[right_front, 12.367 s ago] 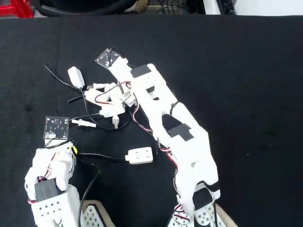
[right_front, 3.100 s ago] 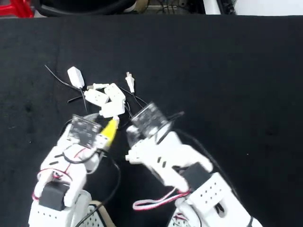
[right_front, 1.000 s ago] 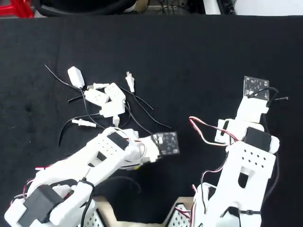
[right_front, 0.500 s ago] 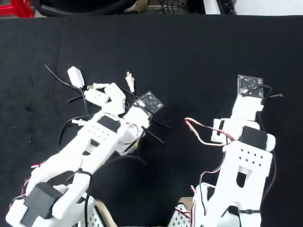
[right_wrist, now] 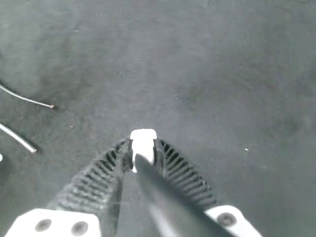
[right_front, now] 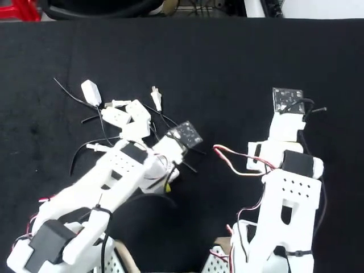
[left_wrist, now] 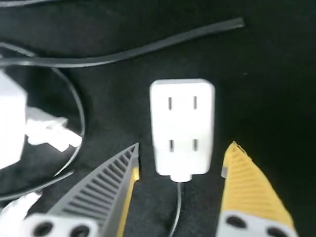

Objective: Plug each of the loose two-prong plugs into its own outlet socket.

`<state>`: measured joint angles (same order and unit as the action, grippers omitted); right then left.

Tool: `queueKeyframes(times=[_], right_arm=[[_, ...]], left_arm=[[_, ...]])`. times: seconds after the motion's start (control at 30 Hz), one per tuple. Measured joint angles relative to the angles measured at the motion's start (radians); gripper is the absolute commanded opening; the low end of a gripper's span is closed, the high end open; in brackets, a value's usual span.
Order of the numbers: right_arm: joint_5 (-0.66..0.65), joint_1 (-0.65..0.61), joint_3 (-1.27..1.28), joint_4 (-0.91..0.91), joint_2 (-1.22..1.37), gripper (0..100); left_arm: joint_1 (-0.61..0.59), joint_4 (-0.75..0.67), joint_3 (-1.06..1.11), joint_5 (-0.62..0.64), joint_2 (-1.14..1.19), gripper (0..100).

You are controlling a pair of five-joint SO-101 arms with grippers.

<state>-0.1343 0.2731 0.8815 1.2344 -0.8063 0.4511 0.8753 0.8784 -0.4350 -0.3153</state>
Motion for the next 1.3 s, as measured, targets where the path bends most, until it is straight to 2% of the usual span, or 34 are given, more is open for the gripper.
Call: queueKeyframes(times=[0.1,0.23,0.4,0.57,0.67,0.8,0.93,1.1,1.3], right_arm=[[0.000,-0.008,0.000,0.000,0.000,1.1],[0.002,-0.037,0.000,0.000,0.000,1.1],[0.000,-0.227,0.044,-0.064,0.000,1.1],[0.003,-0.393,0.106,-0.157,0.000,1.1],[0.003,-0.503,0.146,-0.207,0.000,1.1],[0.035,-0.672,0.196,-0.276,0.000,1.1],[0.041,-0.793,0.244,-0.341,-0.006,1.1],[0.046,-0.853,0.299,-0.358,-0.114,1.1],[0.101,-0.891,0.362,-0.417,-0.149,1.1]], left_arm=[[-0.051,0.040,-0.031,0.032,-0.002,27],[-0.123,0.178,-0.098,0.084,-0.107,27],[-0.236,0.255,-0.043,0.127,-0.397,27],[-0.457,0.256,0.158,0.132,-0.753,27],[-0.569,0.256,0.292,0.097,-0.941,27],[-0.646,0.275,0.489,0.038,-1.135,27],[-0.741,0.321,0.595,-0.032,-1.301,27],[-0.812,0.342,0.758,-0.091,-1.484,27],[-0.838,0.341,0.773,-0.104,-1.493,27]])
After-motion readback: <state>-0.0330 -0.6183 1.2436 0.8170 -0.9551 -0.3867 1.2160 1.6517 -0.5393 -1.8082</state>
